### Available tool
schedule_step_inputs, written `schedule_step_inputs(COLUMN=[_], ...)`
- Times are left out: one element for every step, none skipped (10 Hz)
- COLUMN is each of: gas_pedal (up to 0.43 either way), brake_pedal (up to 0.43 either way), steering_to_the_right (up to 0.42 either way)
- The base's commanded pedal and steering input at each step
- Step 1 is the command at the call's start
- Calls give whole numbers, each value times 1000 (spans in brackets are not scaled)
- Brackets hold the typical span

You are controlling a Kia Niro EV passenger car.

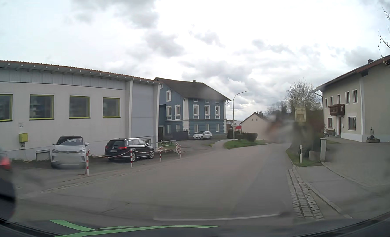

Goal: Follow the waypoints while adhering to traffic rules and regulations

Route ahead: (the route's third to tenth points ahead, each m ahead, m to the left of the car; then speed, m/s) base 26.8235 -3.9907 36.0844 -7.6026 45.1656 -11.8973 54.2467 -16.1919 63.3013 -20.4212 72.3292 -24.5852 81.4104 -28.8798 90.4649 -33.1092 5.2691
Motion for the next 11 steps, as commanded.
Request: schedule_step_inputs(gas_pedal=[98,118,130,130,138,138,150,189,189,189,189], brake_pedal=[0,0,0,0,0,0,0,0,0,0,0], steering_to_the_right=[189,175,162,148,135,120,108,102,99,87,76])
